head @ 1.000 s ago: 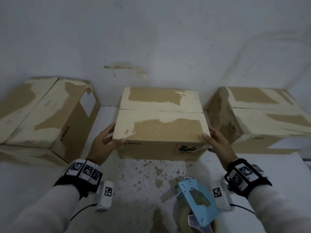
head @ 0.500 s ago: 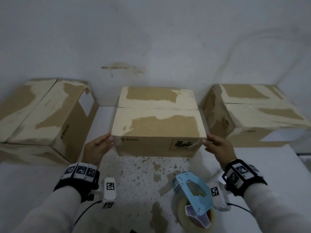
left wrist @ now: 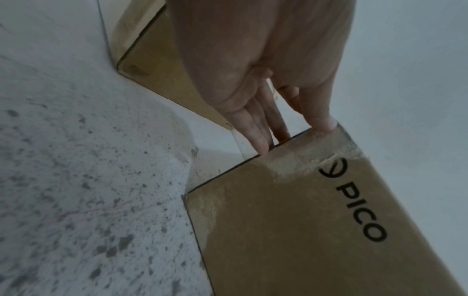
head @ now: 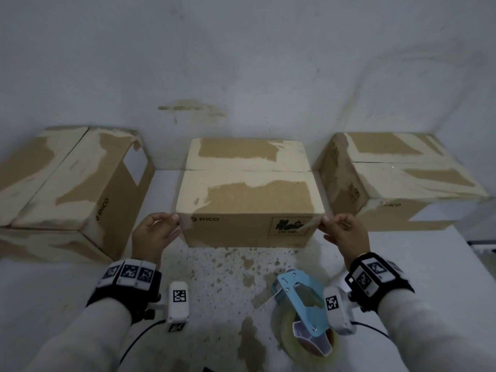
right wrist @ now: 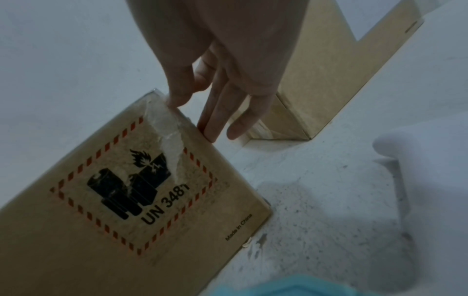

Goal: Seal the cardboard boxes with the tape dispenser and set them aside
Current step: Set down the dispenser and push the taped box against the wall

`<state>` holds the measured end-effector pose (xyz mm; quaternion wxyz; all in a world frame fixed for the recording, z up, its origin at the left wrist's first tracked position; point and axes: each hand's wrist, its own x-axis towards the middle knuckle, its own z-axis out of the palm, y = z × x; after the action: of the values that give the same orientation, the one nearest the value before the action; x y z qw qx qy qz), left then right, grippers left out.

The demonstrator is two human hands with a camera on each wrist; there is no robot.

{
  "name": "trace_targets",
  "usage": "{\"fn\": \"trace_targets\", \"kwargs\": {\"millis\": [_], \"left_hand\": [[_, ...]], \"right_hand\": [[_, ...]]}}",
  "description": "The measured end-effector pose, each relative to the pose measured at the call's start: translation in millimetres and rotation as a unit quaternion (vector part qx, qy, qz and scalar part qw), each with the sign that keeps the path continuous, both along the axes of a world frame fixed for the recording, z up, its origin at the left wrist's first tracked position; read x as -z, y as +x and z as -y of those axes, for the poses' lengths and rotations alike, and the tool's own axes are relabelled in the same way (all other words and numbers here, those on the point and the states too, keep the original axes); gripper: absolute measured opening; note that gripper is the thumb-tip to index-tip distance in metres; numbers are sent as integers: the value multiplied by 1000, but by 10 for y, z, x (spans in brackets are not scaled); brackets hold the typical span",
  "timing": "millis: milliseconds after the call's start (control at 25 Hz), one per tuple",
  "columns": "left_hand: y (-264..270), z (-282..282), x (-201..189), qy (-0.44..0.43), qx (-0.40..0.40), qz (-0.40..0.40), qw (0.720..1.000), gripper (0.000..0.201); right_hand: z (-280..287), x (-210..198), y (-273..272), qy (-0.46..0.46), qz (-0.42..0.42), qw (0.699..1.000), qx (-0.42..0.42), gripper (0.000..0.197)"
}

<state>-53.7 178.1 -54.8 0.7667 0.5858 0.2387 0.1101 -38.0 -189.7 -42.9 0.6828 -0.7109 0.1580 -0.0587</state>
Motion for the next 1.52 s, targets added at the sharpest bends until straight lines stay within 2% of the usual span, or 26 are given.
{"fn": "trace_targets", "kwargs": {"millis": [120,280,440,560,640,720,800,960,1200,1400,1520], "left_hand": [[-24,50,-6,6,-6,-5,1000,3],[-51,116,-87,14,-19,-1,1000,33],[-46,246,-212,28,-64,-15,997,31],[-2,338,-224,187,-76,-24,979,27],[22,378,-209,267,-63,-32,961,31],[40,389,-195,311,-43,-32,949,43],[67,396,-170,340,-24,-35,939,45],[66,480,-186,327,-13,-40,944,45],[33,548,-232,327,-26,-41,944,45],[6,506,-214,338,-51,-7,940,38],[63,350,-244,309,-42,-11,950,28]], "right_hand": [[-26,29,-12,4,-6,1000,9,19],[-70,-29,-21,-8,-12,1000,8,12],[-182,-181,-20,-12,-36,999,37,21],[-233,-217,10,-138,-37,988,66,45],[-252,-197,43,-168,-40,982,77,40],[-268,-191,71,-174,-31,981,81,35],[-288,-192,89,-180,-20,980,84,33],[-322,-199,90,-200,-6,976,83,30],[-402,-185,47,-211,26,969,125,31],[-351,-285,46,-267,25,960,85,25],[-278,-368,120,-242,-13,967,71,12]]}}
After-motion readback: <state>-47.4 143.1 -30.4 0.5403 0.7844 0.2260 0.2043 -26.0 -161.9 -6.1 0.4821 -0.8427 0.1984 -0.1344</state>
